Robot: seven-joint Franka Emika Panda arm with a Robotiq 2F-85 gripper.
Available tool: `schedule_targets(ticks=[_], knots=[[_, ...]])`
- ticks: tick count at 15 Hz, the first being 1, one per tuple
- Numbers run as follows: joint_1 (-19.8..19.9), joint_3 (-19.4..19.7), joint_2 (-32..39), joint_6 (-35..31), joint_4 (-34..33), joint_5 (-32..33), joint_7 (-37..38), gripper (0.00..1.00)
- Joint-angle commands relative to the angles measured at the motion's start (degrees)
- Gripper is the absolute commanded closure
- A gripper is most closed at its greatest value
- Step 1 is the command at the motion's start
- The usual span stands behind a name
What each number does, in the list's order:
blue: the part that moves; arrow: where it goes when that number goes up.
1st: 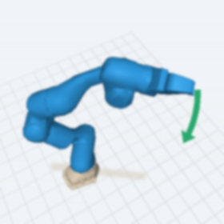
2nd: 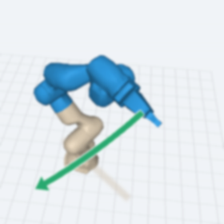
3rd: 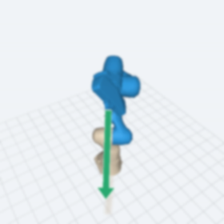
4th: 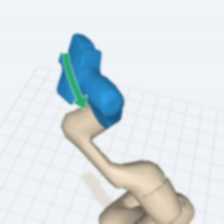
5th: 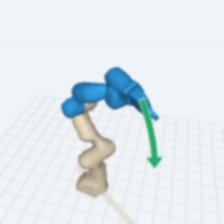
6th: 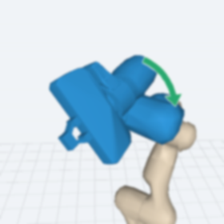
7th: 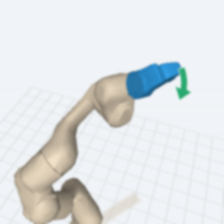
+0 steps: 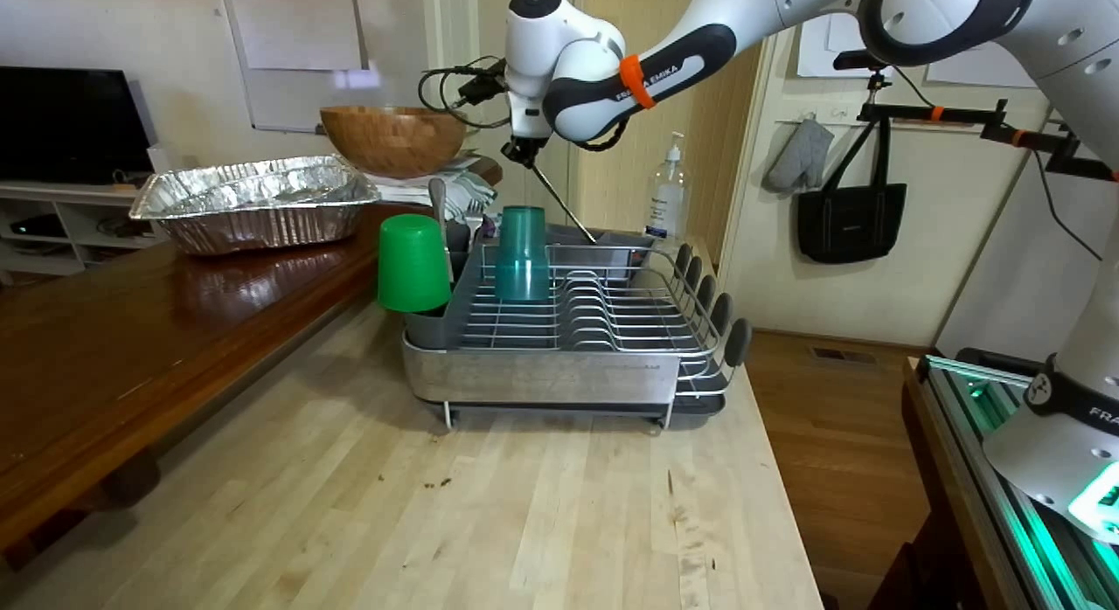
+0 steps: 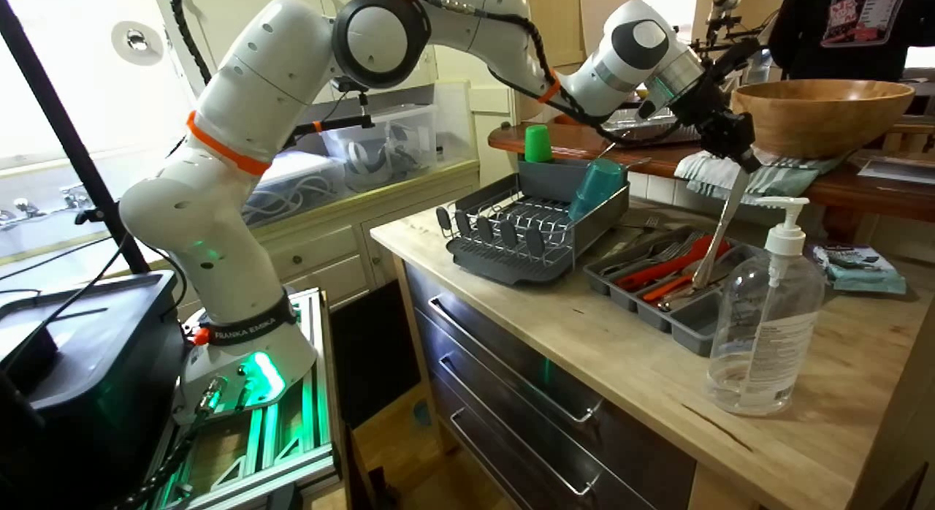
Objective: Move the light green cup to the top-left corner, then shift a knife to the right
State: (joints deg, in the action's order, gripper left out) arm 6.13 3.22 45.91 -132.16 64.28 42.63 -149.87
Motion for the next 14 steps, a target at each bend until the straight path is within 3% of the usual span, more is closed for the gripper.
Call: schedule_targets(ticks=[1, 2, 3, 7, 9, 10, 14], knots=[[1.4, -1.7, -0.6, -2.7, 5.2, -3.6, -7.2, 1.00], [1.3, -1.7, -0.6, -2.2, 5.9, -4.1, -9.0, 1.00], [4.3, -7.0, -2.1, -1.7, 10.1, 1.5, -5.9, 1.00], [6.4, -8.9, -1.5, -0.2, 12.0, 2.7, -6.0, 1.00], [5.8, -7.2, -1.1, 1.1, 10.8, 1.3, -5.7, 1.00], [3.8, -3.7, -1.1, 2.6, 10.2, -1.0, -5.0, 1.00], [2.9, 0.6, 0.6, 9.6, 8.0, -2.8, -2.2, 1.00]])
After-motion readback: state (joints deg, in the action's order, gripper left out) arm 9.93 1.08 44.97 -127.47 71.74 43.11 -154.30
